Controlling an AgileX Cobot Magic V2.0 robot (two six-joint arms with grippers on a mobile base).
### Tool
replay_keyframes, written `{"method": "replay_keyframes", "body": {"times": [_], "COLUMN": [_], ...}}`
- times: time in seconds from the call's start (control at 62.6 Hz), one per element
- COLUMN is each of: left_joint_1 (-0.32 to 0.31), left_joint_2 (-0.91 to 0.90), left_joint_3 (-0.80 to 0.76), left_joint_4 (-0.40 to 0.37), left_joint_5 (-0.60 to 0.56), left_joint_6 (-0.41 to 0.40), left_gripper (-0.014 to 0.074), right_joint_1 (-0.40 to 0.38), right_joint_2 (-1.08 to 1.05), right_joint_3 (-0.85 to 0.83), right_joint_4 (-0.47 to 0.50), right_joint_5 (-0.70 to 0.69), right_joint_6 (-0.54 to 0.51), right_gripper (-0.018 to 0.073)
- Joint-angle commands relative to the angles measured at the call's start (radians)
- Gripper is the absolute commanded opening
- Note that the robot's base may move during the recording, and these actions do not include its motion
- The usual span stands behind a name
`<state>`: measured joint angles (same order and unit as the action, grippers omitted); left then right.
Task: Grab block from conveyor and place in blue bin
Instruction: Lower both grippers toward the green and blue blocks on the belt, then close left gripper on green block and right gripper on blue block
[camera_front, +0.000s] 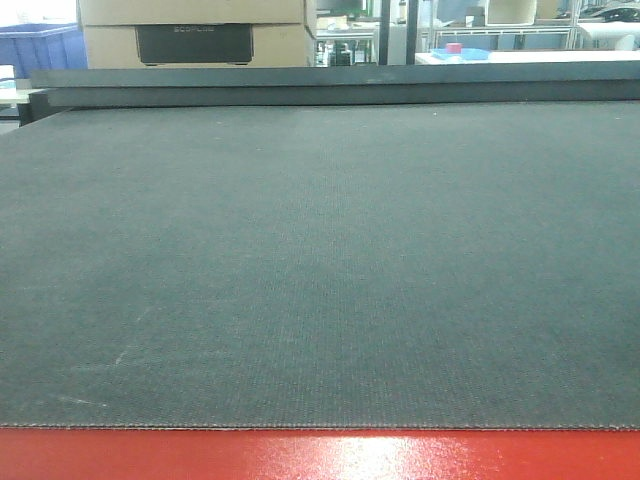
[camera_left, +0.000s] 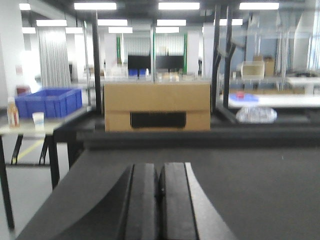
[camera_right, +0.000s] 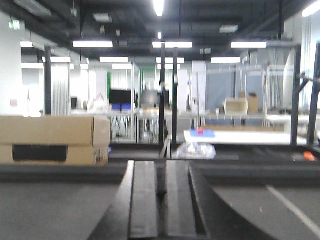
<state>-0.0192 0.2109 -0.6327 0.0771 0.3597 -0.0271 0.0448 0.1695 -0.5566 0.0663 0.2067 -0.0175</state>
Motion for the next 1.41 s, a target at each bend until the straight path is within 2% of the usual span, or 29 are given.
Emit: {"method": "replay_keyframes", "body": {"times": [0.0, 0.096, 0.208, 0.319, 0.415, 0.591, 0.703, 0.846, 1.102, 1.23, 1.389], "left_joint_1": [0.002, 0.002, 0.002, 0.002, 0.002, 0.002, 0.002, 0.002, 0.002, 0.002, 0.002], "left_joint_2": [0.105, 0.256, 0.398, 0.537, 0.648, 0.814, 0.902, 0.991, 1.077, 1.096, 1.103], "left_joint_3": [-0.12, -0.275, -0.408, -0.526, -0.58, -0.587, -0.581, -0.576, -0.576, -0.575, -0.575], "left_joint_4": [0.004, 0.061, 0.064, -0.01, -0.077, -0.111, -0.133, -0.151, -0.151, -0.135, -0.135], "left_joint_5": [0.155, 0.318, 0.466, 0.601, 0.696, 0.812, 0.838, 0.851, 0.852, 0.835, 0.813], "left_joint_6": [-0.008, -0.008, -0.008, -0.01, -0.01, -0.01, -0.01, -0.01, -0.01, -0.01, -0.01], "left_gripper": [-0.0111, -0.0111, -0.0111, -0.0111, -0.0111, -0.0111, -0.0111, -0.0111, -0.0111, -0.0111, -0.0111], "right_joint_1": [-0.004, -0.004, -0.004, -0.004, -0.004, -0.002, -0.002, -0.002, -0.002, 0.003, 0.061], "right_joint_2": [0.096, 0.222, 0.348, 0.475, 0.555, 0.683, 0.751, 0.829, 1.04, 1.141, 1.185], "right_joint_3": [-0.106, -0.235, -0.354, -0.432, -0.434, -0.434, -0.434, -0.434, -0.434, -0.441, -0.462], "right_joint_4": [0.0, 0.0, 0.0, 0.0, 0.0, 0.0, 0.0, 0.0, 0.102, 0.092, 0.001], "right_joint_5": [0.158, 0.354, 0.542, 0.699, 0.755, 0.92, 0.971, 0.966, 0.92, 0.911, 0.904], "right_joint_6": [-0.001, -0.001, -0.001, -0.001, -0.001, -0.001, -0.001, -0.001, -0.001, 0.039, 0.125], "right_gripper": [-0.0169, -0.0169, -0.0169, -0.0169, -0.0169, -0.0169, -0.0169, -0.0169, -0.0169, -0.014, -0.014]}}
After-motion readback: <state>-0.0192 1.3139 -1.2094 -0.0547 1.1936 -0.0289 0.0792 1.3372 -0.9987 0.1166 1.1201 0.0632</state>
